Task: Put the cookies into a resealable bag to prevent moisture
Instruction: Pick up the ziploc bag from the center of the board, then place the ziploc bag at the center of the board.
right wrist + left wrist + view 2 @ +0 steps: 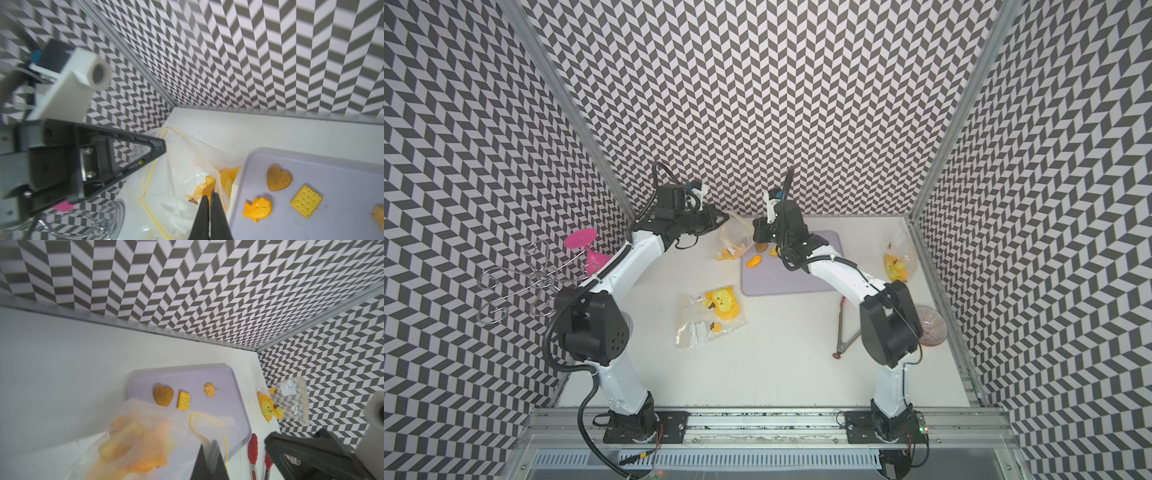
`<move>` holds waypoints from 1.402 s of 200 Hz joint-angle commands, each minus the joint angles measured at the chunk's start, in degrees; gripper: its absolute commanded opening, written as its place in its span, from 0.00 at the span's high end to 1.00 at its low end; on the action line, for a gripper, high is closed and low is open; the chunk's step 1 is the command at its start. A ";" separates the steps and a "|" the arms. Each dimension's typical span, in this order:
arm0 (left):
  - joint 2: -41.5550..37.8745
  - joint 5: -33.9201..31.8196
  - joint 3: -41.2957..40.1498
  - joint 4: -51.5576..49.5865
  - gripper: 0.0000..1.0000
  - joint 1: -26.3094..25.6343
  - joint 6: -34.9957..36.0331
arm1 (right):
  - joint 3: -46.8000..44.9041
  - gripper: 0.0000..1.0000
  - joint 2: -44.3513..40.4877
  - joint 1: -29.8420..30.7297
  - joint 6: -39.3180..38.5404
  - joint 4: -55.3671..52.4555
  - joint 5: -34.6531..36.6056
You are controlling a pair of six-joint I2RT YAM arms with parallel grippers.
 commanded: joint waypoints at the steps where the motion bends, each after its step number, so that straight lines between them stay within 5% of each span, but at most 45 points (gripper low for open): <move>1: -3.85 -3.74 4.86 -9.34 1.00 -4.03 3.20 | 1.29 1.00 -5.40 -0.18 -0.20 -7.11 -1.03; 36: -6.09 -6.88 8.25 -16.10 1.00 -11.49 2.63 | 1.41 1.00 -13.90 -0.36 -2.54 -19.57 -0.84; 68: -6.59 -11.14 10.18 -19.70 1.00 -15.44 -0.17 | -10.49 1.00 -27.51 -0.52 -1.37 -22.26 5.78; 104: -7.62 -11.62 7.43 -18.91 1.00 -20.63 -4.15 | -20.83 0.35 -38.83 -0.63 3.25 -24.96 2.06; 119: -7.98 -12.48 5.72 -17.71 1.00 -23.20 -5.50 | -24.35 0.24 -40.66 -0.63 6.57 -25.27 -1.22; 140: -7.77 -12.86 4.06 -15.97 1.00 -25.34 -6.77 | -28.35 0.22 -41.38 -0.59 10.08 -22.67 -5.28; 214: -7.18 -13.57 4.56 -14.72 1.00 -27.04 -7.50 | -27.96 0.30 -29.68 -0.52 11.01 -24.75 -4.15; 264: -7.80 -15.06 2.94 -14.86 1.00 -27.10 -7.06 | -25.94 0.98 -28.90 -0.47 11.02 -26.48 -0.38; 280: -8.07 -15.12 1.69 -14.86 1.00 -27.14 -6.88 | -23.82 1.00 -28.72 -0.53 9.48 -29.23 -0.12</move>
